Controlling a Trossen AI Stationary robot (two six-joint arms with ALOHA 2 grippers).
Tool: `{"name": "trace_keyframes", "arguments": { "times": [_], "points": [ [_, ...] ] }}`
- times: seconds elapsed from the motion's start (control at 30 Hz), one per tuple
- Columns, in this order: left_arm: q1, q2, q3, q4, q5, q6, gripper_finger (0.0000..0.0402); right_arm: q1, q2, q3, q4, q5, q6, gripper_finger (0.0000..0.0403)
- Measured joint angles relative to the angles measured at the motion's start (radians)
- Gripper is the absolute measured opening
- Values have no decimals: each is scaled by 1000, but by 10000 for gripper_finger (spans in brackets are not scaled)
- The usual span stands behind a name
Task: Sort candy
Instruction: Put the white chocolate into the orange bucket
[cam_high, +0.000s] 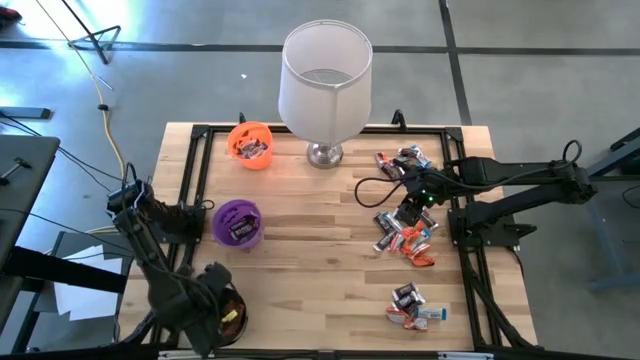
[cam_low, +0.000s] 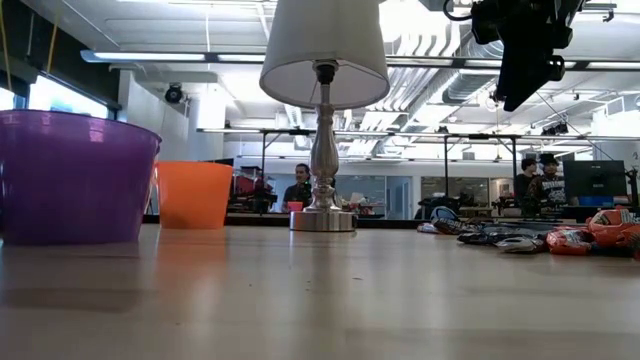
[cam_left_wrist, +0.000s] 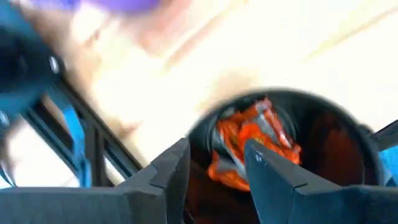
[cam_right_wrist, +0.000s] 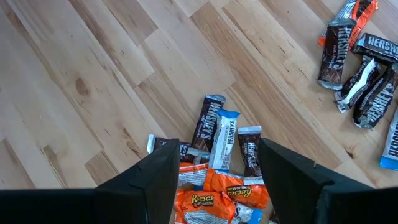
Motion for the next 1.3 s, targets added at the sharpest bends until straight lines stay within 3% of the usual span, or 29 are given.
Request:
{"name": "trace_keyframes", "arguments": {
  "times": [0.27, 0.43, 0.67, 0.93, 1.13, 1.3],
  "points": [
    [111, -127, -33, -65, -48, 187, 136, 0, 0, 0, 0, 0, 0, 211],
    [179, -291, -77, -68, -56, 212, 136, 0, 0, 0, 0, 0, 0, 211],
    [198, -448, -77, -57, -170, 231, 136, 0, 0, 0, 0, 0, 0, 211],
    [204, -390, -144, 100, -201, 374, 135, 0, 0, 0, 0, 0, 0, 211],
    [215, -287, -232, 336, -203, 682, 135, 0, 0, 0, 0, 0, 0, 211],
    [267, -180, -234, 533, -211, 966, 135, 0, 0, 0, 0, 0, 0, 211]
  ]
}}
